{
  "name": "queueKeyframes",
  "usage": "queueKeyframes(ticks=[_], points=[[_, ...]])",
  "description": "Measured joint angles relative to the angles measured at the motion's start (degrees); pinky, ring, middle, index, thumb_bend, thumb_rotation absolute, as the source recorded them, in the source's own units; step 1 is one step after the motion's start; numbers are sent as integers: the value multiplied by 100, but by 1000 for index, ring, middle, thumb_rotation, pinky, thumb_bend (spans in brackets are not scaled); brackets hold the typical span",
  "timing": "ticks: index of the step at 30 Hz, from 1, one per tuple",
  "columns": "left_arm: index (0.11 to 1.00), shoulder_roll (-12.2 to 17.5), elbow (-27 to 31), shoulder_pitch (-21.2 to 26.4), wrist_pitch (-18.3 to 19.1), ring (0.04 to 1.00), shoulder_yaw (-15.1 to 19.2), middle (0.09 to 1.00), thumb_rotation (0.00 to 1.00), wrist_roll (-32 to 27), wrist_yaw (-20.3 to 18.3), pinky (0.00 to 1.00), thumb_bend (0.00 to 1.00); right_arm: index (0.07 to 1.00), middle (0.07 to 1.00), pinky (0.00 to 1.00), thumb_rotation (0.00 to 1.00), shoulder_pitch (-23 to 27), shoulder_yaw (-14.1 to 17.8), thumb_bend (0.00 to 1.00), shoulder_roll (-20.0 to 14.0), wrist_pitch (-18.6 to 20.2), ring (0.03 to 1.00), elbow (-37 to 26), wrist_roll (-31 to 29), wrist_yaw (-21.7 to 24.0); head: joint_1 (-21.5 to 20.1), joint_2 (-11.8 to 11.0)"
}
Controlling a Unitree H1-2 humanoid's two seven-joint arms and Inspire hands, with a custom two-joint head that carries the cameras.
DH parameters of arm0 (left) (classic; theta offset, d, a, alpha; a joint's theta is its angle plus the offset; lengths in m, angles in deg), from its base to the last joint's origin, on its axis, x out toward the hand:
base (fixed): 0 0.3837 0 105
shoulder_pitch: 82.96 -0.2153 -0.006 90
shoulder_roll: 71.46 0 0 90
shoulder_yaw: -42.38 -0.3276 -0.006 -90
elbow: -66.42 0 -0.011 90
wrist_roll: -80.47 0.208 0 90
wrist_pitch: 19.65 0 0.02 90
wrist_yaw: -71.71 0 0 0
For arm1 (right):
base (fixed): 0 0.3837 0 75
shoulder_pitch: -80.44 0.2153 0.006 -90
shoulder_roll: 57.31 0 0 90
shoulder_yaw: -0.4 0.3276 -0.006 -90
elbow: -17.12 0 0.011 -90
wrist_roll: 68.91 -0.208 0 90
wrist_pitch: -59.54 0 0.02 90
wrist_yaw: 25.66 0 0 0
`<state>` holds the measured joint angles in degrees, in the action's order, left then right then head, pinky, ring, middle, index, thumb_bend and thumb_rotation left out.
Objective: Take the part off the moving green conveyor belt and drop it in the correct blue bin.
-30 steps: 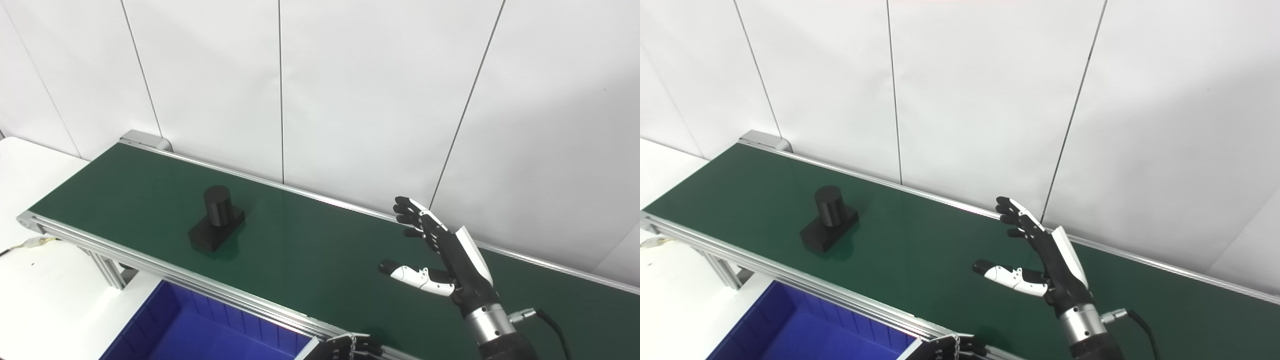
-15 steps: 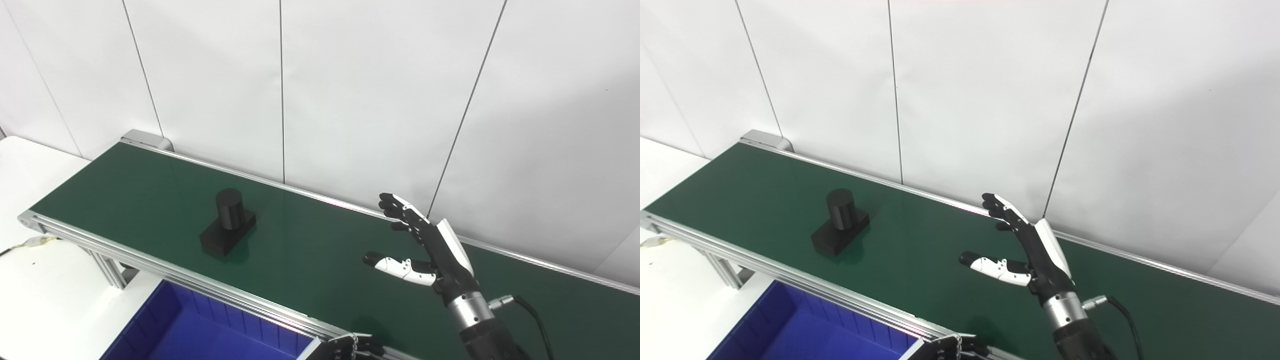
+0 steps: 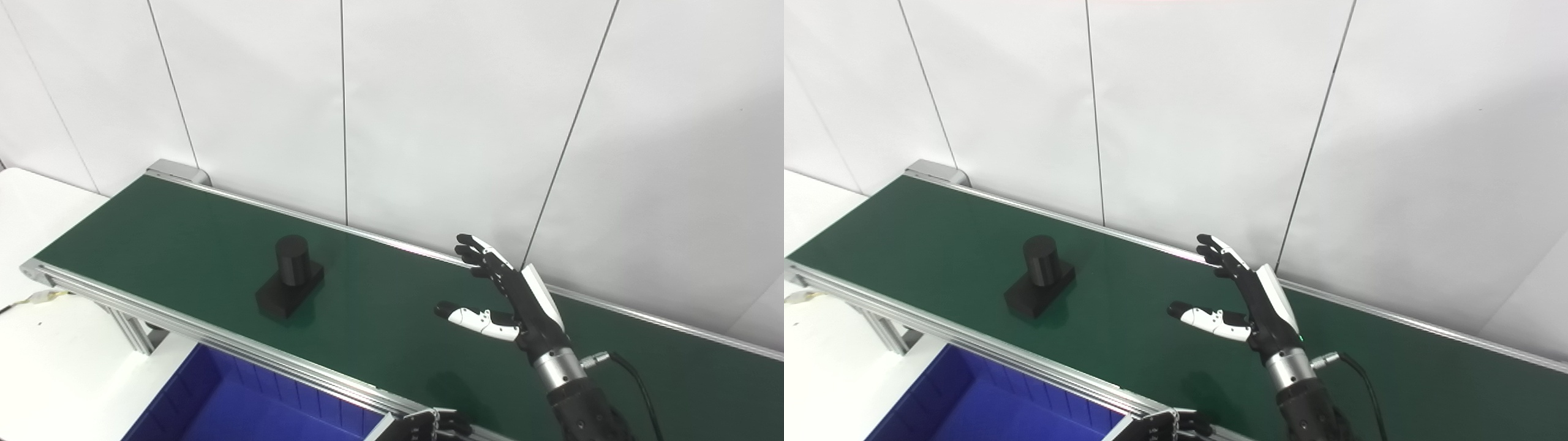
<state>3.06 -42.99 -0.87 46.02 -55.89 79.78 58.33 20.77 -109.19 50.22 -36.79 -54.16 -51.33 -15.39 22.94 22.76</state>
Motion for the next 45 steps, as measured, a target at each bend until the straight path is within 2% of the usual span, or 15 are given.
queueKeyframes(ticks=[7, 12, 20, 28, 38, 45], points=[[764, -34, -33, 16, -2, 728, -5, 773, 263, 8, 33, 672, 934, 905, 857, 806, 486, 169, -80, 741, 73, 0, 862, 141, 141, -1, 18, 9], [768, -41, -42, 32, -3, 729, -36, 773, 265, 24, 107, 670, 932, 898, 850, 765, 500, 325, -90, 748, 76, 1, 842, 252, 215, -1, 35, 18], [767, -68, -42, 37, -4, 726, -107, 776, 255, 118, 184, 669, 924, 902, 848, 760, 491, 449, -122, 750, 99, 4, 839, 396, 270, 2, 61, 44], [762, -102, -44, 37, -4, 724, -156, 771, 255, 121, 214, 668, 928, 900, 846, 800, 490, 588, -210, 766, 200, 4, 850, 577, 433, -2, 70, 70], [759, -164, -69, 46, -4, 711, -209, 769, 263, 136, 249, 650, 933, 907, 860, 805, 463, 803, -310, 776, 357, -5, 870, 1179, 507, -133, 149, 105], [759, -171, -69, 48, -4, 718, -252, 773, 251, 158, 328, 656, 934, 901, 848, 810, 483, 1062, -462, 795, 441, -142, 861, 1845, 683, -323, 149, 149]])
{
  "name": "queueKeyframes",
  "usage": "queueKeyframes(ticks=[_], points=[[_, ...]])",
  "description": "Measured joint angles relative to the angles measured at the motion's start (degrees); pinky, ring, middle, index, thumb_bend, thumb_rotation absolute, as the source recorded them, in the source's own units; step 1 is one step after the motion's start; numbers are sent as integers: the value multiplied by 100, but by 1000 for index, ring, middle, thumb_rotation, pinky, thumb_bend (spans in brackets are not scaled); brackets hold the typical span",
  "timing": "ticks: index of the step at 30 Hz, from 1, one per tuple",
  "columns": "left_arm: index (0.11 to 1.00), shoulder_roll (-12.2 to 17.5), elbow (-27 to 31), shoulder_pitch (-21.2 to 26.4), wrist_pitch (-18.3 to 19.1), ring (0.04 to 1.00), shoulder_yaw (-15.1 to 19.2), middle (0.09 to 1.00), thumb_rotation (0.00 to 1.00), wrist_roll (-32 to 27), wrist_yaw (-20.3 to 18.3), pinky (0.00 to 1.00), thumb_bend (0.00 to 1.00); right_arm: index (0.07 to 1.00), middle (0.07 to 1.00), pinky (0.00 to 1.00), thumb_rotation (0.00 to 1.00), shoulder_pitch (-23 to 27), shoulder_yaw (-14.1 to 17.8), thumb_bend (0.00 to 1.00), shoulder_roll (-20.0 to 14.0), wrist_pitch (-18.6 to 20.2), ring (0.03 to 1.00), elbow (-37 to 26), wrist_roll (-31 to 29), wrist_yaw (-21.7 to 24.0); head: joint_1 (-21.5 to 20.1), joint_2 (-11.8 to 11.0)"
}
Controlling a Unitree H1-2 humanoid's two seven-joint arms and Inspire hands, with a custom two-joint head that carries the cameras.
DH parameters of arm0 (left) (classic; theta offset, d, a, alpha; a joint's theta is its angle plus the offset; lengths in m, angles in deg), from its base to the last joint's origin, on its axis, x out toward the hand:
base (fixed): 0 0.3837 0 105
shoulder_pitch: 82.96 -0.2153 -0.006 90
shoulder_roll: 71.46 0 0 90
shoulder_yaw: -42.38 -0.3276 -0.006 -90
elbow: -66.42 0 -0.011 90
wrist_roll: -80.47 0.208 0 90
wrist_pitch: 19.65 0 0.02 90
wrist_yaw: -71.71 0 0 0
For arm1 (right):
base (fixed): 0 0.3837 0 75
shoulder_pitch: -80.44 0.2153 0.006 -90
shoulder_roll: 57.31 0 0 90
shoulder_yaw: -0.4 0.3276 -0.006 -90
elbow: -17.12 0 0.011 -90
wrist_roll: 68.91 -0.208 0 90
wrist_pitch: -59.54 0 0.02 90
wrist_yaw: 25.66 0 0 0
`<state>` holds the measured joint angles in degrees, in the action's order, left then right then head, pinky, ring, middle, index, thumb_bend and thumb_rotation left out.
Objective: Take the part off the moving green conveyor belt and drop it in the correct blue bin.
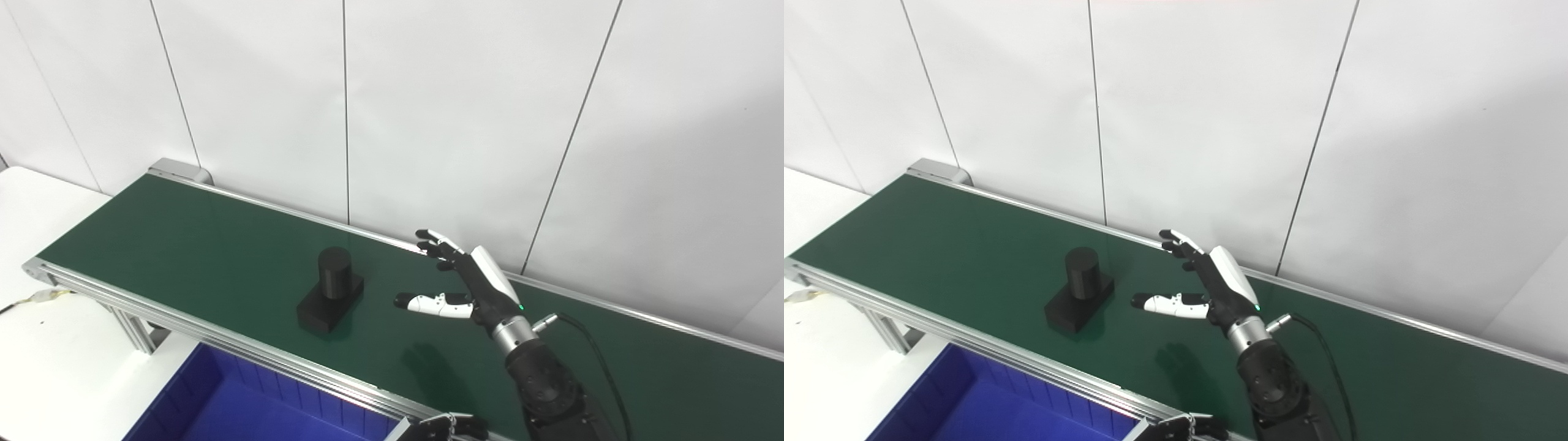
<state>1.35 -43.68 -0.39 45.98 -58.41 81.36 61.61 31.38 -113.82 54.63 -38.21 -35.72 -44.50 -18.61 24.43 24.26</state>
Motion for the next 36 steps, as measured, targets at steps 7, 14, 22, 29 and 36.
queueKeyframes(ticks=[7, 14, 22, 29, 36], points=[[758, -24, 16, -1, 0, 712, -52, 765, 253, -6, 31, 643, 923, 908, 856, 796, 498, 267, -117, 808, 130, -219, 855, 758, 158, -153, 26, 35], [756, -28, 52, -5, 0, 713, -68, 763, 262, 90, 53, 644, 928, 911, 883, 797, 507, 428, -215, 813, 153, -359, 871, 1328, 316, -379, 44, 62], [766, -40, 122, -38, 0, 716, -93, 770, 272, 221, 135, 645, 925, 909, 901, 807, 512, 599, -302, 818, 297, -520, 883, 1929, 444, -565, 62, 79], [762, -49, 121, -40, 0, 719, -101, 766, 267, 211, 140, 654, 922, 906, 891, 810, 518, 772, -304, 826, 350, -544, 879, 2300, 458, -745, 88, 88], [762, -67, 115, -40, 0, 713, -154, 759, 283, 244, 243, 650, 933, 910, 911, 817, 531, 847, -314, 826, 379, -562, 897, 2511, 462, -781, 123, 88]])
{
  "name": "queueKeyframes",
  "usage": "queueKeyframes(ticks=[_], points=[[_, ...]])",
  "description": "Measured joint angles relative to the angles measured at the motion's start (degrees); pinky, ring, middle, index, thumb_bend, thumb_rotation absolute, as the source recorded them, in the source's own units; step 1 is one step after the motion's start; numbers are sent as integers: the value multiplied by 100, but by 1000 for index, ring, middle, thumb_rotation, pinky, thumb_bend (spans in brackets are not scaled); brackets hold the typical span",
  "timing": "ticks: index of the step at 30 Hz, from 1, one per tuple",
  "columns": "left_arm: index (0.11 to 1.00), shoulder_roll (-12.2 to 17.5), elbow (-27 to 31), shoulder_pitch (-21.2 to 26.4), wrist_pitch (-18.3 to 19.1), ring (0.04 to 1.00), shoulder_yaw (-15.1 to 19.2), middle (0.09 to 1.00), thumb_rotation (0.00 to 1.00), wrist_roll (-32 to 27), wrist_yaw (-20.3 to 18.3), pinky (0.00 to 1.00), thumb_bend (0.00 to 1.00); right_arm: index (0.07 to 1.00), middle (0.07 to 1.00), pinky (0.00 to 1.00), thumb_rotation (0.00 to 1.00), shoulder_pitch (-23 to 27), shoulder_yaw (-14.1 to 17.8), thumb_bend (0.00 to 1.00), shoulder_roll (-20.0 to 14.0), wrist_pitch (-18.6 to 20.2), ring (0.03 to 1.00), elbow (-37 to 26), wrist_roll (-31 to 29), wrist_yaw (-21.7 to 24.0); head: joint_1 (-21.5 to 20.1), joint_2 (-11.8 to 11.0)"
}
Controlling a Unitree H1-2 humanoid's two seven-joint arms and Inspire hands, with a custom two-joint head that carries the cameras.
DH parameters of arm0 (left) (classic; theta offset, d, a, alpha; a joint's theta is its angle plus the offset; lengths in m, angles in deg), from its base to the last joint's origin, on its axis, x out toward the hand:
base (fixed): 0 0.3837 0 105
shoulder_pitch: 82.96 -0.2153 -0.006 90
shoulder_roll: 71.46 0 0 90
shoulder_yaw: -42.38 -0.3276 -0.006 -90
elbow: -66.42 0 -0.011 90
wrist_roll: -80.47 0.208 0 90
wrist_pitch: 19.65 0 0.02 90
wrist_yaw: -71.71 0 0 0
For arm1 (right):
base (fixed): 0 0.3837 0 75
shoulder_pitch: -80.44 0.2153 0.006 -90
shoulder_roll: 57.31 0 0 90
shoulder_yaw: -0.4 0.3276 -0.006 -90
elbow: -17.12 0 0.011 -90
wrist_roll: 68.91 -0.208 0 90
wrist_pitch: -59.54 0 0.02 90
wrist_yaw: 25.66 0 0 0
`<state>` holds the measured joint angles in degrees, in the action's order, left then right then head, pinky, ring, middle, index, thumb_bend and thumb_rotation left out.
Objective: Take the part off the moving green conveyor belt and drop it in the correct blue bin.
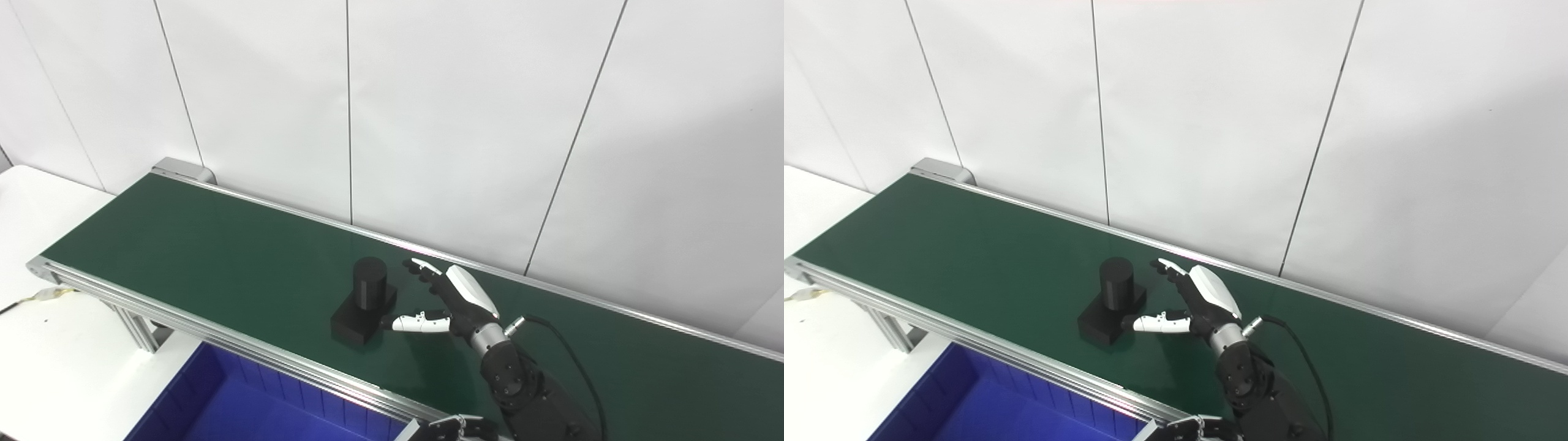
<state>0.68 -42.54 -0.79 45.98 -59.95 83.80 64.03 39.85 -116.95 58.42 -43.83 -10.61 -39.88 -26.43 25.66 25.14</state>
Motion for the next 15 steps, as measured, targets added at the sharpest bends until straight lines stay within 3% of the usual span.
queueKeyframes(ticks=[15], points=[[762, -4, 6, 0, 0, 708, -192, 754, 289, 91, 211, 647, 929, 896, 886, 782, 519, 228, -1, 835, 88, 0, 867, 388, 1, -30, 44, 44]])
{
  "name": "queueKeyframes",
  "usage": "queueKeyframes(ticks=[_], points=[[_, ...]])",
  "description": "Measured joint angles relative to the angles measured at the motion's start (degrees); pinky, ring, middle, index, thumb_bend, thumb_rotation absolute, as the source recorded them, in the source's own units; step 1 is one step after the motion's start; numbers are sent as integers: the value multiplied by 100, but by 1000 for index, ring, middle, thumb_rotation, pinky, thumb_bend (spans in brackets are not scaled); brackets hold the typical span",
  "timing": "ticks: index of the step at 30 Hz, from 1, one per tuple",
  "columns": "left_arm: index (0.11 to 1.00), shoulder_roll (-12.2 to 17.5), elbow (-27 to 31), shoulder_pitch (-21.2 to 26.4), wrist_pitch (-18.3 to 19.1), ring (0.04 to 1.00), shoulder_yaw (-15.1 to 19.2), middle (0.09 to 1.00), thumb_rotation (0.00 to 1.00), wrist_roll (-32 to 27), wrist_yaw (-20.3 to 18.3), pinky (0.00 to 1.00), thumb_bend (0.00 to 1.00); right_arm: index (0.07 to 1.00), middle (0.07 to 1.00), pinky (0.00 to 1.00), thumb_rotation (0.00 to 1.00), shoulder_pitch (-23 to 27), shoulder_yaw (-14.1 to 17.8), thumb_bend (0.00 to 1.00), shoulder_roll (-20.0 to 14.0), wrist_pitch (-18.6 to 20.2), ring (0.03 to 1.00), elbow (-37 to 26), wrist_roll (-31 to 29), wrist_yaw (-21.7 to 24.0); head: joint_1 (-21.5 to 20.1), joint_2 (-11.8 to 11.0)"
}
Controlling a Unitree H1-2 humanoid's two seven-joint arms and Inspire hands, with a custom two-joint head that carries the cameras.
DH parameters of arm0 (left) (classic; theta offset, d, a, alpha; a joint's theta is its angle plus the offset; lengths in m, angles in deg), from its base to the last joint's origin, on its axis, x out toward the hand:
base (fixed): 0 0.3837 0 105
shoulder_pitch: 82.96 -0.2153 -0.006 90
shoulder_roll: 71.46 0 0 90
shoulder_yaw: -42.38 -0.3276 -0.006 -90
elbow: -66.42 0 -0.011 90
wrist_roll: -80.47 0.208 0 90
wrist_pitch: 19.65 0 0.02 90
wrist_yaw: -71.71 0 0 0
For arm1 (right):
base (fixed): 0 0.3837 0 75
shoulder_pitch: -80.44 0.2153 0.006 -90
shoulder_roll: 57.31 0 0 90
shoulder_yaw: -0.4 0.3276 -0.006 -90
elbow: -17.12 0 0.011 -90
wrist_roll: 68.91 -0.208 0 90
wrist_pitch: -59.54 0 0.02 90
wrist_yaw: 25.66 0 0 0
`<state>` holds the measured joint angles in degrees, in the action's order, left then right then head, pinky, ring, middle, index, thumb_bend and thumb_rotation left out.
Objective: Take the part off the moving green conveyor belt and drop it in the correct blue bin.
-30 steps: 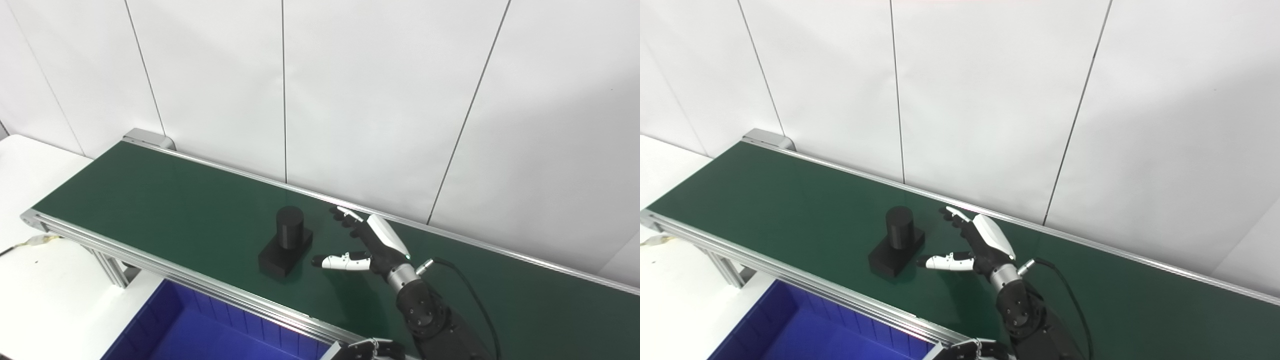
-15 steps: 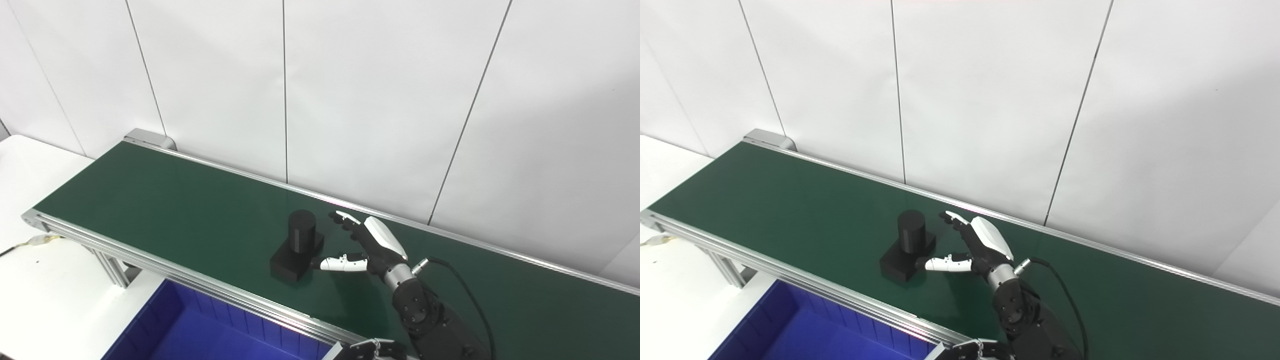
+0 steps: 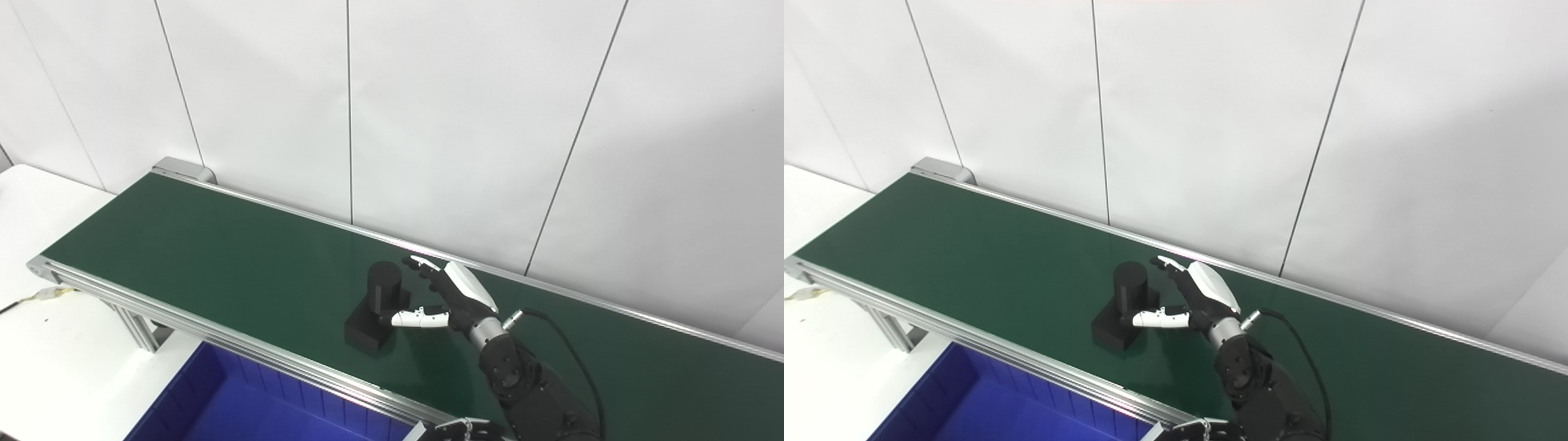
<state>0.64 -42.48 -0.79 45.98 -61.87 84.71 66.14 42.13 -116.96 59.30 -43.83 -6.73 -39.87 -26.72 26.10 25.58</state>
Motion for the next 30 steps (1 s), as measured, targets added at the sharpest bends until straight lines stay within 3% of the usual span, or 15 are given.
queueKeyframes(ticks=[9, 14, 24, 27, 28, 30], points=[[762, 2, 4, 0, 0, 704, -35, 752, 290, 3, 56, 643, 932, 889, 864, 779, 495, 42, 1, 823, 20, -24, 849, 139, -1, -100, 9, 44], [764, 5, 22, -2, 0, 705, -56, 756, 299, 7, 65, 642, 928, 869, 847, 774, 427, 42, -22, 815, 33, -99, 839, 180, 4, -177, 0, 62], [768, 12, 64, -37, 0, 706, -61, 752, 305, 2, 66, 641, 926, 758, 756, 722, 121, 36, 56, 764, 50, -284, 757, 232, -24, -408, -53, 97], [769, 13, 75, -50, 0, 715, -59, 761, 289, -36, 59, 647, 920, 676, 644, 601, 18, 33, 118, 681, 53, -335, 600, 312, -80, -444, -61, 105], [769, 14, 77, -54, 0, 718, -58, 762, 289, -54, 54, 650, 919, 593, 536, 551, 5, 29, 168, 568, 53, -373, 477, 326, -108, -458, -62, 105], [769, 19, 94, -63, 0, 721, -57, 766, 289, -95, 46, 654, 919, 555, 507, 530, 2, 21, 256, 536, 52, -512, 447, 361, -174, -558, -79, 105]])
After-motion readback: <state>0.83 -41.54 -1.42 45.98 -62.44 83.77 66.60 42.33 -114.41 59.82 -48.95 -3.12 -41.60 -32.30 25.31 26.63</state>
